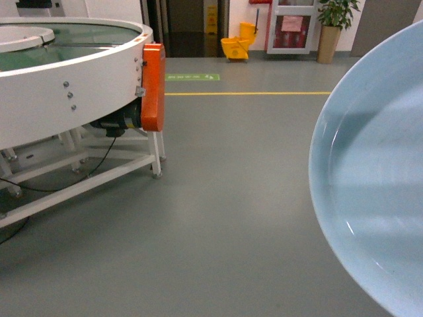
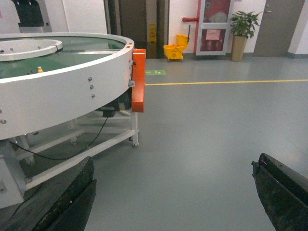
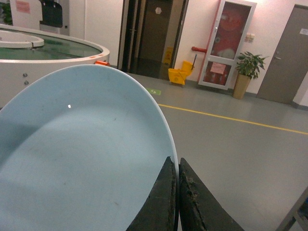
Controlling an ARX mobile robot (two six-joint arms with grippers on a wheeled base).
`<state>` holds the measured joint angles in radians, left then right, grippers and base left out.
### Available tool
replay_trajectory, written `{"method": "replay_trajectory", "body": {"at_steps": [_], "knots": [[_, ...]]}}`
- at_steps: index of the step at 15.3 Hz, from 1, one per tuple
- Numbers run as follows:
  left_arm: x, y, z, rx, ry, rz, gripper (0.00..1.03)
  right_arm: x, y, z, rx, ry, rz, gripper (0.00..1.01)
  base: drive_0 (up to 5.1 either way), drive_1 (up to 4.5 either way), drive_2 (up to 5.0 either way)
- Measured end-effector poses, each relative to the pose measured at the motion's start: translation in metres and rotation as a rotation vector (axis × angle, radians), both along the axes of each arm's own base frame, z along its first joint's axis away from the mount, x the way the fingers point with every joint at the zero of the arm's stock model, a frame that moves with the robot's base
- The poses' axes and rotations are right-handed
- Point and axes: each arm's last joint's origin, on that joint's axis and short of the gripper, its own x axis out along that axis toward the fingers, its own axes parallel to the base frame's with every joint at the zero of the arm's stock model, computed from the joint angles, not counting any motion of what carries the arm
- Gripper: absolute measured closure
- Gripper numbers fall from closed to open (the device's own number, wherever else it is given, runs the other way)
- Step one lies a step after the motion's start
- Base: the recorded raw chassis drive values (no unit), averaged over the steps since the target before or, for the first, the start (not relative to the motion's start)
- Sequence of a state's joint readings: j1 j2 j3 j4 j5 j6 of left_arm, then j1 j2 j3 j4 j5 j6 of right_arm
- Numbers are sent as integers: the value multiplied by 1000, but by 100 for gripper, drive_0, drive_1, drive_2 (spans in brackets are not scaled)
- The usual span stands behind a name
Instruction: Place blue tray on left shelf second layer neatly
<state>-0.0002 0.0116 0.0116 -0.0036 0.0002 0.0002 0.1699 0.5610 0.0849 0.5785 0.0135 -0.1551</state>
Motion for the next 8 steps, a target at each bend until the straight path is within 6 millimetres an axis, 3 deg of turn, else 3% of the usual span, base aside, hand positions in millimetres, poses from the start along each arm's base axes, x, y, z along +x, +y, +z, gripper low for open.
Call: {"method": "replay_trajectory", "body": {"at_steps": [8], "knots": [[0, 0, 0, 0, 1, 1, 5, 0, 0, 0, 0, -2, 2, 99, 9, 415, -397]]}}
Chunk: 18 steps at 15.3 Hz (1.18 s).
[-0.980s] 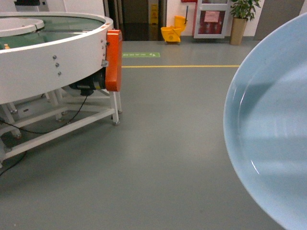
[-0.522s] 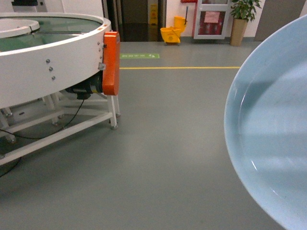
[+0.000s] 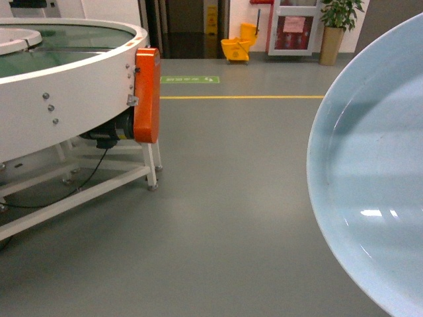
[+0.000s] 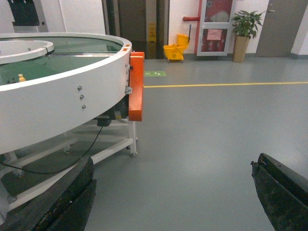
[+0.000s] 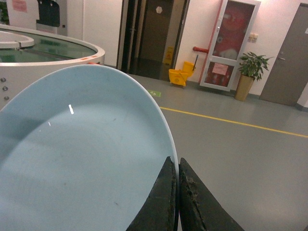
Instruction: Place blue tray on left shelf second layer neatly
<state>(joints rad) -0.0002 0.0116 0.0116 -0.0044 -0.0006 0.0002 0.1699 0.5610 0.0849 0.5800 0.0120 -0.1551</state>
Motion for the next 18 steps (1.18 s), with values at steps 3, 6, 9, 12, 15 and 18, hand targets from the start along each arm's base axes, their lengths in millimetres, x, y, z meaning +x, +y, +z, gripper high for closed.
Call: {"method": "replay_trajectory", "body": {"at_steps": [3, 6, 9, 12, 15, 18], "knots": [[0, 0, 0, 0, 0, 3, 5, 0, 0, 0, -1, 3, 1, 99, 9, 415, -397], [0, 0, 0, 0, -4, 0, 5, 0, 0, 0, 0, 3, 0, 99, 9, 415, -397], [0, 0, 0, 0, 1, 0, 5, 0, 0, 0, -1, 3, 0, 99, -47, 223, -318], [0, 0, 0, 0, 0, 0, 5, 0, 0, -1, -1, 4, 0, 99, -160, -160, -160], [0, 0, 0, 0, 0, 0, 5, 0, 0, 0, -1, 4, 0, 99, -160, -160, -160], [0, 0, 0, 0, 0, -1, 5, 0, 0, 0, -1, 4, 0, 99, -160, -160, -160]]}}
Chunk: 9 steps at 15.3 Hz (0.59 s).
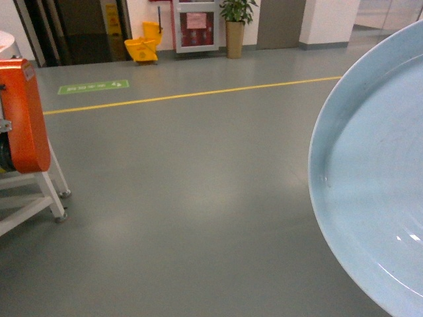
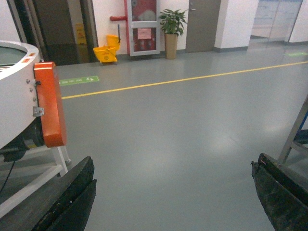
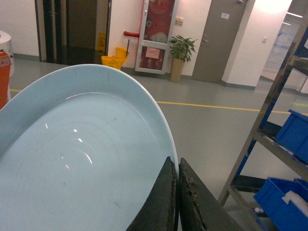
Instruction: Place blue tray on left shelf second layer neatly
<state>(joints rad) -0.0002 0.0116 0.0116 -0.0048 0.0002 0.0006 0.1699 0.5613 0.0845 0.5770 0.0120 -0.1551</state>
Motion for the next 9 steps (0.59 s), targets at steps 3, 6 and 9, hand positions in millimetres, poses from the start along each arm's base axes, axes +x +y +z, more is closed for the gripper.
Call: {"method": "replay_trajectory", "body": {"at_steps": [3, 6, 9], "knots": [[0, 0, 0, 0, 0, 0, 5, 0, 0, 0, 0, 0, 0, 99, -160, -160, -160], [0, 0, 0, 0, 0, 0, 5, 0, 0, 0, 0, 0, 0, 99, -160, -160, -160], [0, 0, 0, 0, 0, 0, 5, 0, 0, 0, 0, 0, 0, 99, -160, -160, -160]]}}
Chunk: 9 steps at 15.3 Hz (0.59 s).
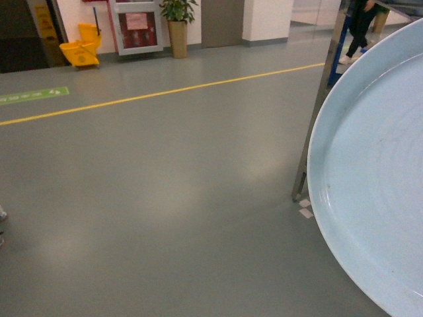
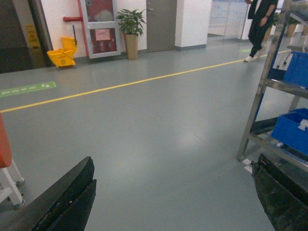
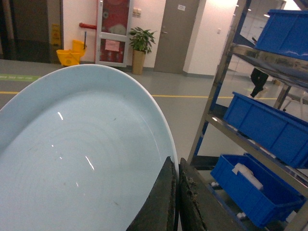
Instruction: Place blue tray on left shelf second layer neatly
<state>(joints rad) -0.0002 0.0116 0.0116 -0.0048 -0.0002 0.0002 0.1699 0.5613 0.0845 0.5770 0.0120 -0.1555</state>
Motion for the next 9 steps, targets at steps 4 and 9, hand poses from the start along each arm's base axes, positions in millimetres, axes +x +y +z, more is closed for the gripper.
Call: {"method": "replay_trajectory", "body": {"at_steps": [4, 9], "knots": [[0, 0, 0, 0, 0, 0, 5, 0, 0, 0, 0, 0, 0, 99, -160, -160, -160], [0, 0, 0, 0, 0, 0, 5, 0, 0, 0, 0, 0, 0, 99, -160, -160, -160]]}}
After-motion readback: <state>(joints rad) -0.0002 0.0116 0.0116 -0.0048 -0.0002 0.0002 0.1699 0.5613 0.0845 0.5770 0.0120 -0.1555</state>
